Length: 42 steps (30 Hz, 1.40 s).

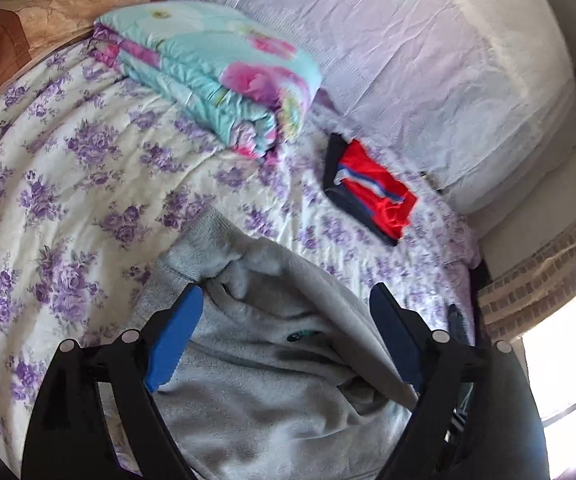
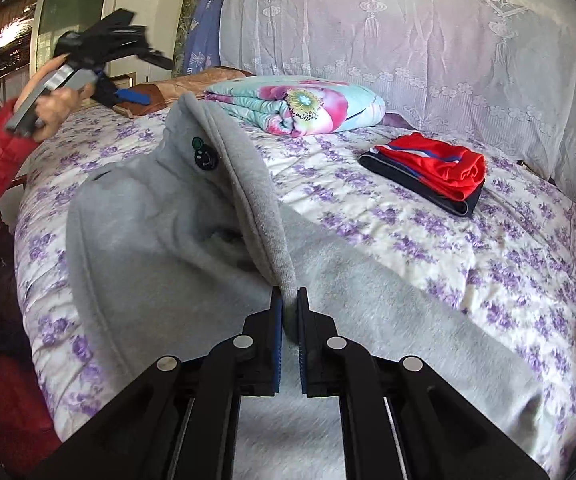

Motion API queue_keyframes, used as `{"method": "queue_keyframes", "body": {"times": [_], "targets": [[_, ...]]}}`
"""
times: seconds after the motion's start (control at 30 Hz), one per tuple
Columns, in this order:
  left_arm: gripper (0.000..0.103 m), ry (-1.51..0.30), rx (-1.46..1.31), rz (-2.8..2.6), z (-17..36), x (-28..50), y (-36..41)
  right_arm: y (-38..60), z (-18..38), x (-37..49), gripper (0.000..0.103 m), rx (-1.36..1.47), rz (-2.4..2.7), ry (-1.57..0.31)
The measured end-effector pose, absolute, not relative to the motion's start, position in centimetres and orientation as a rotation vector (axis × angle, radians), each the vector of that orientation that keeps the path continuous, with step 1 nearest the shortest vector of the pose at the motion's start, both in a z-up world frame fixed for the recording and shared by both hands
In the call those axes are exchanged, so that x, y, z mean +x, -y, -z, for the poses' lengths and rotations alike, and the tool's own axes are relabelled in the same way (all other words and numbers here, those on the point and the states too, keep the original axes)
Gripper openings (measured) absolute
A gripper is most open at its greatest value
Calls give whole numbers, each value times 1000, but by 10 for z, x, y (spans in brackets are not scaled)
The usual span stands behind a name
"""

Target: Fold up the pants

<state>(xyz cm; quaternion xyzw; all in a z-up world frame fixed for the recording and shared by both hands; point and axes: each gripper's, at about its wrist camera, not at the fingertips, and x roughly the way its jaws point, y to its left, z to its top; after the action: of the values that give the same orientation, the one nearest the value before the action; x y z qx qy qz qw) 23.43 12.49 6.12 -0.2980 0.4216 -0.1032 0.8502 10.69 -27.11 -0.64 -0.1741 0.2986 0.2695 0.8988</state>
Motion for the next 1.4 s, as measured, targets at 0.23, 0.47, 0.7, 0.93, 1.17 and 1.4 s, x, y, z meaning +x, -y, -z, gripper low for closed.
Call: {"method": "queue_keyframes", "body": {"times": [0.23,0.47,0.7,0.93,1.17,1.4], "targets": [[54,-1012,-682,167,-29,260,-116,281,21,89,7,-317,-567,-623],[24,-944,-651,225,-43,221,-121,287,15,75,7,-310,-549,-590],[24,-936,-656,340,-17,147,-139,295,20,44,7,-291,-561,-626],[24,-984,-806,365,54,111,-161,295,36,30,7,-257,-564,-669],[22,-845,-673,204,-2,81,-175,297,27,18,7,-268,-555,-632],[45,-847,-528,270,-25,104,-112,295,59,28,8,-241,-554,-717]]}}
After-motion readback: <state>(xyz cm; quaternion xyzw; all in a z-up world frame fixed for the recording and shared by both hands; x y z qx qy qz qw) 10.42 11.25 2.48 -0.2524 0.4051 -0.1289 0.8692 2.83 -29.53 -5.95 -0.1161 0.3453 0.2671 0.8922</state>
